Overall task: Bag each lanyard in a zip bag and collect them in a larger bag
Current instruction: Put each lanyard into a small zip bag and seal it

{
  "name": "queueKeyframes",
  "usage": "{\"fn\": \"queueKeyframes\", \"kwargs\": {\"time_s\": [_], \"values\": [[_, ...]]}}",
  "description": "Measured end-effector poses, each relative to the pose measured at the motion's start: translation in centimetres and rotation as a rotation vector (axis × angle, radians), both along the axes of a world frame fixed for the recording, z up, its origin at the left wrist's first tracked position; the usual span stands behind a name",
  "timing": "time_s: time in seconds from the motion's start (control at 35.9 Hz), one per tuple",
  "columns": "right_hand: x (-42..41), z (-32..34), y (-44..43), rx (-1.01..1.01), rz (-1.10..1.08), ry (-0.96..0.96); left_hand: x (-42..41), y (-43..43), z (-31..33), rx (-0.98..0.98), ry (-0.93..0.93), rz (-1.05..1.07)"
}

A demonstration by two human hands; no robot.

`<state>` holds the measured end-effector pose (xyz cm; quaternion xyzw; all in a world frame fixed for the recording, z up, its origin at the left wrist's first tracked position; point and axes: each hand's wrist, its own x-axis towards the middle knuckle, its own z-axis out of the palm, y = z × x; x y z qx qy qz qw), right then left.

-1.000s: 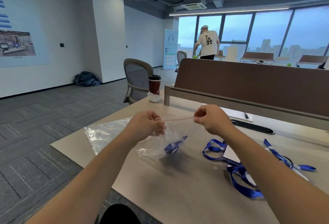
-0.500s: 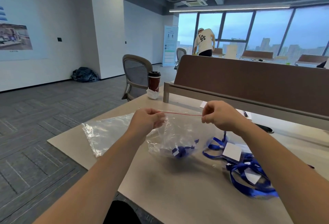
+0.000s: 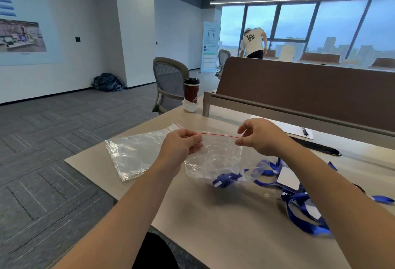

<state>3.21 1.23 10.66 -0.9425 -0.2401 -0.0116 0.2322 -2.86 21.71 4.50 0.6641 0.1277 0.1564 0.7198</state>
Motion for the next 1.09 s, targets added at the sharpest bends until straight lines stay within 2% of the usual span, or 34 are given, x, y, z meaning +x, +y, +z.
{"fn": "queueKeyframes", "kwargs": {"time_s": [0.31, 0.72, 1.09], "values": [[-0.3, 0.6, 4.9, 0.008, 0.126, 0.086, -0.7, -0.2, -0.1, 0.228, 0.015, 0.123], [-0.8, 1.0, 7.0, -0.033, 0.231, 0.086, -1.5, 1.0, 0.5, 0.148, 0.005, -0.014], [-0.7, -0.5, 7.5, 0.082, 0.224, 0.016, -1.1, 0.9, 0.0, 0.258, -0.053, 0.075]]}}
